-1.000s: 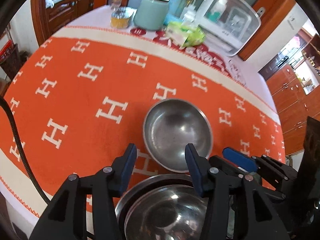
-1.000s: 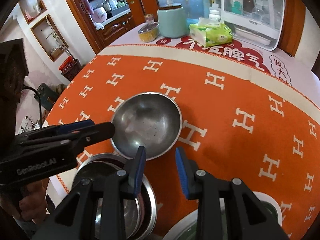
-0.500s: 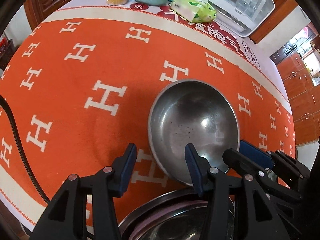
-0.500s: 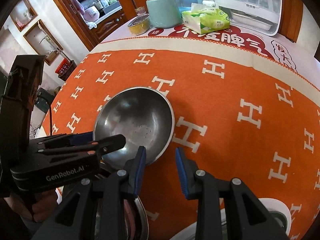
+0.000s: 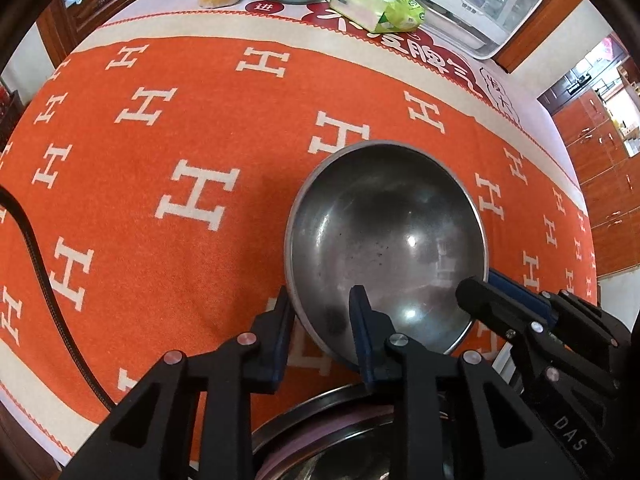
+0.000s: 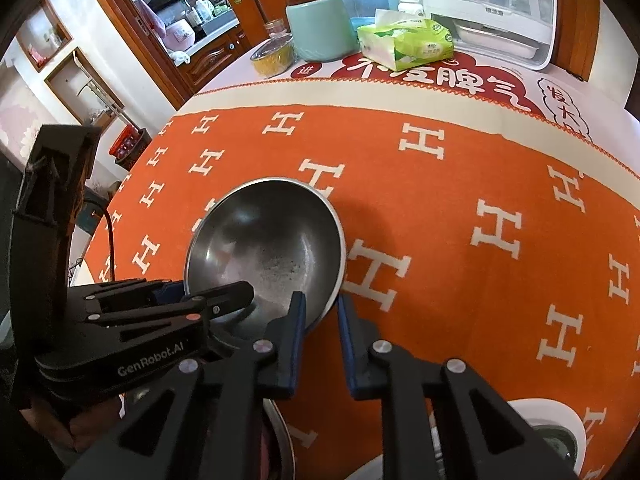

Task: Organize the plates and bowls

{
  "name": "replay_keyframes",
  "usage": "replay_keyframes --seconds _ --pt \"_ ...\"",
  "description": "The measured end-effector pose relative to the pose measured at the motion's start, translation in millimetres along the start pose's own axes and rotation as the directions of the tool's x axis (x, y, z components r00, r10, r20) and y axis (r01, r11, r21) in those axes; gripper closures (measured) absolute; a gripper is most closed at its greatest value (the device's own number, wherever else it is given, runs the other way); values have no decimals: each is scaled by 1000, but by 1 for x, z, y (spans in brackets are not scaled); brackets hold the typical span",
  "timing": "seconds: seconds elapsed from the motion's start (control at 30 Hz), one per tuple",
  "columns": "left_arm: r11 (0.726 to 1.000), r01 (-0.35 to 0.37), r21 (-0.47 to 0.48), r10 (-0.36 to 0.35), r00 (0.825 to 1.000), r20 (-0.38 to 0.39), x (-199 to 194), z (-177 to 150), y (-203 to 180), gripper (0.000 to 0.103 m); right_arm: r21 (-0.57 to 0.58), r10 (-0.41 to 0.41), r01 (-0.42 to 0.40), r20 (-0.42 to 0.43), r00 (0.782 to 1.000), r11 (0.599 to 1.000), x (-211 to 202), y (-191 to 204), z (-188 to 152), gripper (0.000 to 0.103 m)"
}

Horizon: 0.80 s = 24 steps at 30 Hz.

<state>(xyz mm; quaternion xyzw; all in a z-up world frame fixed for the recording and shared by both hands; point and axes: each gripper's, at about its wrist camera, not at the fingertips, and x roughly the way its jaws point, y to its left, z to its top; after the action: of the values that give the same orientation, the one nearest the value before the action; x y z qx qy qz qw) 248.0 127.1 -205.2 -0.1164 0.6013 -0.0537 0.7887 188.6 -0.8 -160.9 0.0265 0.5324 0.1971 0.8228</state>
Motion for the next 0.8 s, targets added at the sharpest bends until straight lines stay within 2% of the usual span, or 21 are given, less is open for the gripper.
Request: replay_keyframes --seconds 0.2,0.4,0.8 --pt "1000 1 12 -1 1000 25 -10 -3 -3 79 -3 -4 4 30 1000 1000 -9 1 -2 90" --pt "1000 16 26 -18 997 81 -28 -6 -7 79 -22 -8 10 104 995 1000 -30 5 -5 90" --pt "996 32 79 -48 976 213 -75 -19 -22 79 -43 -12 23 230 973 999 -70 13 -14 90"
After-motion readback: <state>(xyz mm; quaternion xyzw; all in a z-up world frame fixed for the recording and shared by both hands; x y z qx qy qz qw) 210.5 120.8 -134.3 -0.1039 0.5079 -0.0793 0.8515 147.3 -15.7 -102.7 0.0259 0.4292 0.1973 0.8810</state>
